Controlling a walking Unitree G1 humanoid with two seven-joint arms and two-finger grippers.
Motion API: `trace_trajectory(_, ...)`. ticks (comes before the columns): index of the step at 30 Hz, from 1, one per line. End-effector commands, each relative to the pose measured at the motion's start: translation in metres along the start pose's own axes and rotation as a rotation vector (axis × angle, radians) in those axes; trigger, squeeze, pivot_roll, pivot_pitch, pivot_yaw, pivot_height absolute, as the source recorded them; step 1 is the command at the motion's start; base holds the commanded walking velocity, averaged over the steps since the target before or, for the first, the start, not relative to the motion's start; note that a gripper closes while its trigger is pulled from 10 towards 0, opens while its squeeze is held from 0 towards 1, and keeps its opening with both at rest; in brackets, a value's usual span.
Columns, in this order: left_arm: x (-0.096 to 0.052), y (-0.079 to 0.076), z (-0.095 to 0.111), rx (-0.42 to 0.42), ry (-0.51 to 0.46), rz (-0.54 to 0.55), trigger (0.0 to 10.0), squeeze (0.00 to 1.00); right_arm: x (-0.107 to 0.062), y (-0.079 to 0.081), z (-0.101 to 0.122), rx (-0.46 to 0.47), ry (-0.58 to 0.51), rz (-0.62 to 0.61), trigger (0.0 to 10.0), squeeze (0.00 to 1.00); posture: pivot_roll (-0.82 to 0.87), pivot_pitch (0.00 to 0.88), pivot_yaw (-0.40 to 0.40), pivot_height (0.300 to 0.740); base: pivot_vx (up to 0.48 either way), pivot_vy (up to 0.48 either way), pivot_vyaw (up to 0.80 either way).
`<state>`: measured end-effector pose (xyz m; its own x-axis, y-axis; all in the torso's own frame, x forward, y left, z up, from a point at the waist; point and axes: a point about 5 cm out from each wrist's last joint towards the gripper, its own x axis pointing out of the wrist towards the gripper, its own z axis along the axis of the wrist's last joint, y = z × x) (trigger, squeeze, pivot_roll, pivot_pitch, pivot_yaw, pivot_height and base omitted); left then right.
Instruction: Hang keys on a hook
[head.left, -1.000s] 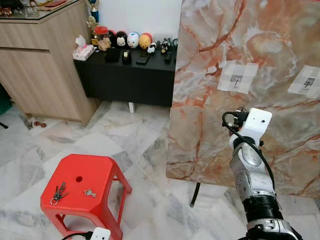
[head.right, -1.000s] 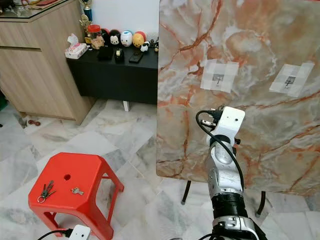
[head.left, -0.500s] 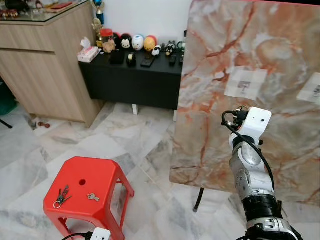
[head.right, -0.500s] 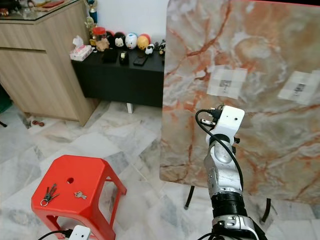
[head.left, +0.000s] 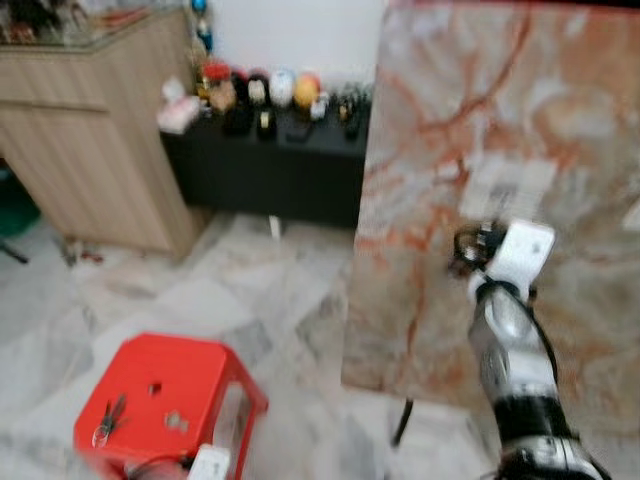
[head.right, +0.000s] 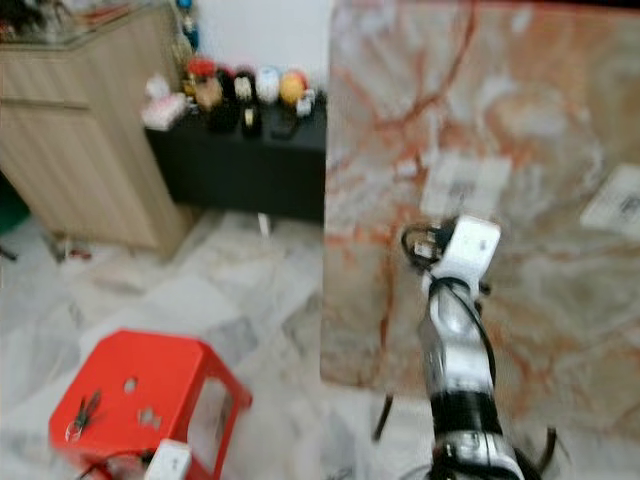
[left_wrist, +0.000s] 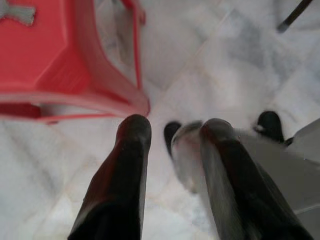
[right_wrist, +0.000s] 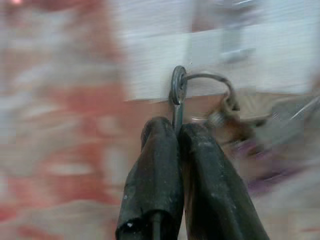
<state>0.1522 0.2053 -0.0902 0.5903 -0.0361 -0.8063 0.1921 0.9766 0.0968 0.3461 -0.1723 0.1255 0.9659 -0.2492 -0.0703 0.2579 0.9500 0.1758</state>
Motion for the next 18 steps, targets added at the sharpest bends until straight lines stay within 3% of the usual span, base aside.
trace_trajectory(1,-0.0017,-0.0008,-0.0066,-0.008,0.021,-0.001,10.0,0.0,0.0006,0.0038,0.0076,-0.007,-0.031,0.019,10.0,0.0,0.02,0.0,-0.024,0.74,0.0,0.0,0.0)
trace_trajectory(18,-0.0018,-0.0031,-0.0081,-0.004,0.028,-0.007,10.0,0.0,-0.0091,0.004,0.0014,-0.016,-0.016,0.024,10.0,0.0,0.02,0.0,-0.021,0.74,0.0,0.0,0.0)
